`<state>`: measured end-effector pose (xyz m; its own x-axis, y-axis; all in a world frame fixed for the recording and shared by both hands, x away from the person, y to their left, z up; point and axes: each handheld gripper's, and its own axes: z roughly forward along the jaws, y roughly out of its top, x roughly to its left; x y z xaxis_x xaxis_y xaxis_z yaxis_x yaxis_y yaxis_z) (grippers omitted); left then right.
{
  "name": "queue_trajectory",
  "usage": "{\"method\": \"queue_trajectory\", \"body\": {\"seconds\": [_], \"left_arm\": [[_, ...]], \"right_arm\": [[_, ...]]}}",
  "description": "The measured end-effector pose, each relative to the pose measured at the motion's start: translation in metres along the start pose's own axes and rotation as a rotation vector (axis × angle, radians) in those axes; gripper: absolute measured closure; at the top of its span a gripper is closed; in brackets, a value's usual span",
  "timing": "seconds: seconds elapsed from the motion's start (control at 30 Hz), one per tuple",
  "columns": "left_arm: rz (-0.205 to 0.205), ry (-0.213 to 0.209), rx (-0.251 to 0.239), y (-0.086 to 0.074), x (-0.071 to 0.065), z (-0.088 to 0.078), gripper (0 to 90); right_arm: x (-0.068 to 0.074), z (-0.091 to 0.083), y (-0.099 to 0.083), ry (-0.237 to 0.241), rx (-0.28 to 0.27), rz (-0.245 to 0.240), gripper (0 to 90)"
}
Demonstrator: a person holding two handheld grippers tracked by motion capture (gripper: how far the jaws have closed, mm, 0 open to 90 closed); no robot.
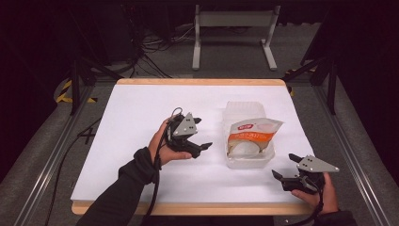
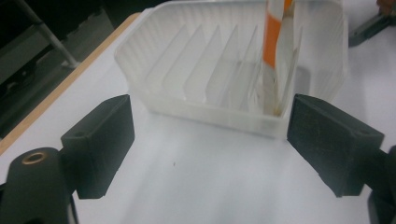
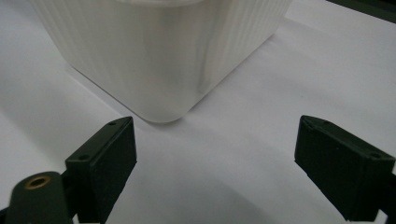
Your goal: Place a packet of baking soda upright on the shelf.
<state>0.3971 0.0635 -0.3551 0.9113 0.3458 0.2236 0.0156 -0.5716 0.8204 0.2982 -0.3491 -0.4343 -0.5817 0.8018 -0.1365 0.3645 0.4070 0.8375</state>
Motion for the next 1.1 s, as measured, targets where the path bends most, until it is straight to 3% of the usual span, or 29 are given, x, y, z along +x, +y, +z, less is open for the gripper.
{"method": "queue_trajectory", "body": {"seconds": [0.13,0.5,0.6,0.9,1.1], "left_arm": [[0.027,0.023,0.02,-0.009,0.001,-0.01,15.2],[0.014,0.084,0.036,-0.043,0.002,-0.042,14.1],[0.031,0.127,0.07,-0.055,0.002,-0.049,14.1],[-0.006,0.197,0.129,-0.097,0.006,-0.072,13.8],[-0.049,0.209,0.155,-0.126,0.007,-0.09,13.5]], "right_arm": [[0.001,0.0,-0.001,-0.004,0.01,-0.012,13.7],[0.001,0.003,-0.001,-0.004,0.017,-0.02,13.7],[0.001,0.004,-0.001,-0.004,0.022,-0.024,13.6],[0.001,0.004,-0.002,-0.013,0.029,-0.031,13.6],[0.0,0.005,-0.002,-0.013,0.03,-0.034,13.6]]}}
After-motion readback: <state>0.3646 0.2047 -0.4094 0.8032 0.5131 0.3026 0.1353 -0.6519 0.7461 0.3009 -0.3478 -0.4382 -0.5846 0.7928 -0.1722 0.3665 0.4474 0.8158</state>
